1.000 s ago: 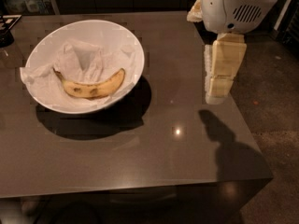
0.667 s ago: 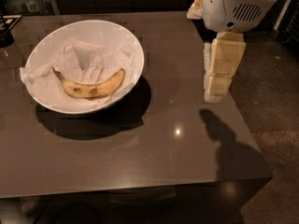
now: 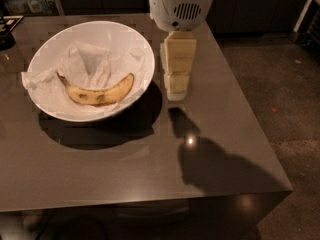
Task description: Pick banana from white bowl
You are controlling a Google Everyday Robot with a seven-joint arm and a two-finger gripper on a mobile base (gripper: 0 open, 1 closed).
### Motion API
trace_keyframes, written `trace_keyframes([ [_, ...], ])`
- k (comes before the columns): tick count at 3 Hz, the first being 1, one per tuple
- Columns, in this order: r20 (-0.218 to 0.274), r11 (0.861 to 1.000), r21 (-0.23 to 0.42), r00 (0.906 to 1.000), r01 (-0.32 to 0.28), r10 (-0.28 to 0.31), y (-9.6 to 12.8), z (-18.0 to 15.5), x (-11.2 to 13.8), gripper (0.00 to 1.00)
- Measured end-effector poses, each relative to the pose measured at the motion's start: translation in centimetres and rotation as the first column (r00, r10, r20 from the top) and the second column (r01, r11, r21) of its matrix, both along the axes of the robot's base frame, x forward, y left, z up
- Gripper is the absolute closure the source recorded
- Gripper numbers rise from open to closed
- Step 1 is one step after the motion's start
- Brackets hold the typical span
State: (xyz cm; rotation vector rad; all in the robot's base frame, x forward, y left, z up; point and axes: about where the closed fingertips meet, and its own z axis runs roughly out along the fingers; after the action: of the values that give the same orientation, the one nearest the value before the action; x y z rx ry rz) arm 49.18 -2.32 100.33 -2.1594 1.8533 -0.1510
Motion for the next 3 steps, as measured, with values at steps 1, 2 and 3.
trace_keyframes([
  [1,0.014,0.989,-0.028,0.9892,-0.146,0.146,7.1,-0.5,1.5,0.0],
  [2,0.016,0.988,-0.023,0.9881,-0.152,0.153,7.8,-1.1,2.0,0.0],
  [3,-0.012,0.99,0.038,0.991,-0.133,0.133,10.1,-2.7,4.1,0.0],
])
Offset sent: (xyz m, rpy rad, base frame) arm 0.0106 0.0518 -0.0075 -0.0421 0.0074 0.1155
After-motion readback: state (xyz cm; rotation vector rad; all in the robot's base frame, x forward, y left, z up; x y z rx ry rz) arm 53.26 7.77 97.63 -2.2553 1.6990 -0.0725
